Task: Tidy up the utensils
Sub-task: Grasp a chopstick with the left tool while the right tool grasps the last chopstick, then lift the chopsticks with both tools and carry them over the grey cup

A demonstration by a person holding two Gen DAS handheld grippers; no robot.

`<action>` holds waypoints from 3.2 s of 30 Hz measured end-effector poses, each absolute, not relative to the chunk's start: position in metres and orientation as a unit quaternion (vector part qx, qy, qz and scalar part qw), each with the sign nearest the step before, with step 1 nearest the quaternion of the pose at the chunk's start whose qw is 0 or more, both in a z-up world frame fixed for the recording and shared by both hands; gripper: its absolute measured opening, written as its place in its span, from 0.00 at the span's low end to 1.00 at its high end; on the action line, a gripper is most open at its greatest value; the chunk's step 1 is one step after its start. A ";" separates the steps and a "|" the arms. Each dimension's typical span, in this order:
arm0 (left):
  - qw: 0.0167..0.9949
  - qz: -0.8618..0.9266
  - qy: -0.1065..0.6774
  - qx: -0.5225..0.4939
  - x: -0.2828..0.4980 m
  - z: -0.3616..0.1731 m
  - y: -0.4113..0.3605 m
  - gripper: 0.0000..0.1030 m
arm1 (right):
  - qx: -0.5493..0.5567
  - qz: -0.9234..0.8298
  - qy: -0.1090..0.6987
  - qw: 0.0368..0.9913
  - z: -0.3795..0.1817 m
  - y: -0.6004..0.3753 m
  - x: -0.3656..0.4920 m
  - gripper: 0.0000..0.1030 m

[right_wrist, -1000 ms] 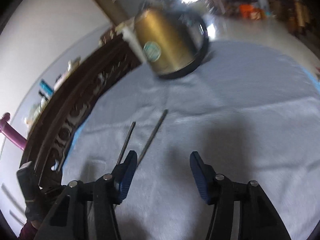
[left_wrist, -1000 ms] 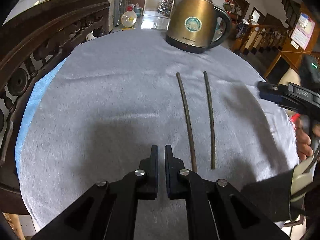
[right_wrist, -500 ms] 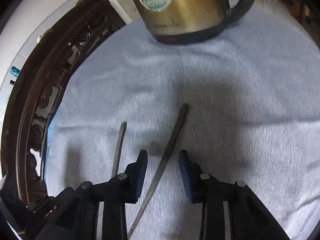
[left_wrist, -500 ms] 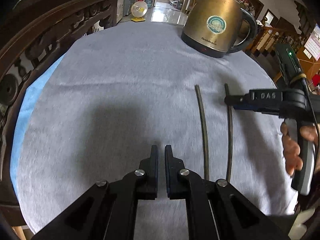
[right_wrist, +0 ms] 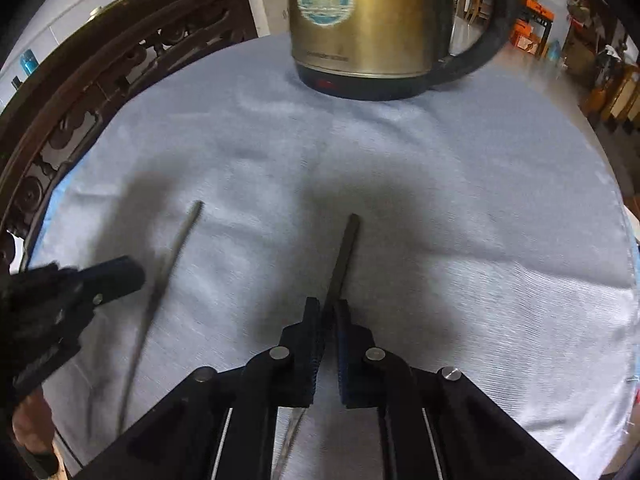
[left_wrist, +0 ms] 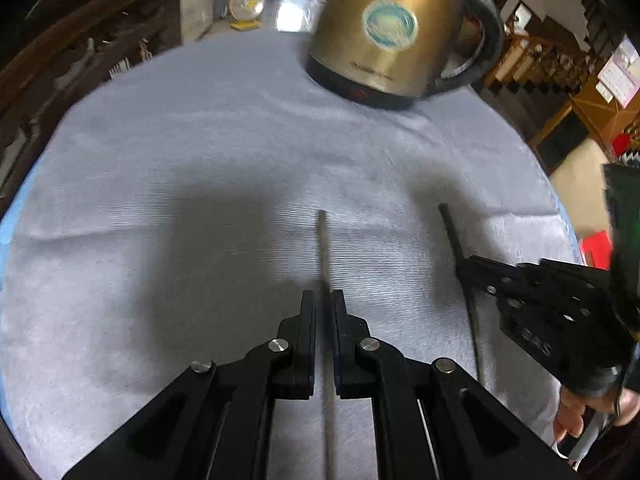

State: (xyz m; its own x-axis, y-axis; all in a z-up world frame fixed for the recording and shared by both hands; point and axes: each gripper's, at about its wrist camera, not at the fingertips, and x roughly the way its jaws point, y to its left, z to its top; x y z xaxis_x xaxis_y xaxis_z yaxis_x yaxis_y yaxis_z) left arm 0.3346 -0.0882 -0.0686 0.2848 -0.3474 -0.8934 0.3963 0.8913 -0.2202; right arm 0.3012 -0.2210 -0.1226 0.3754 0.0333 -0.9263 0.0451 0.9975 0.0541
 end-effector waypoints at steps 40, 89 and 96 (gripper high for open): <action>0.851 -0.251 0.459 -0.036 0.297 0.000 -0.044 0.05 | 0.159 -0.042 0.435 0.885 -0.035 -0.331 0.138 0.06; 0.966 -0.182 0.165 -0.082 0.022 0.128 0.035 0.05 | 0.149 -0.098 0.060 0.982 0.082 -0.170 -0.085 0.06; 0.967 -0.179 0.165 -0.078 0.019 0.128 0.032 0.05 | 0.160 -0.091 0.054 0.981 0.076 -0.173 -0.086 0.07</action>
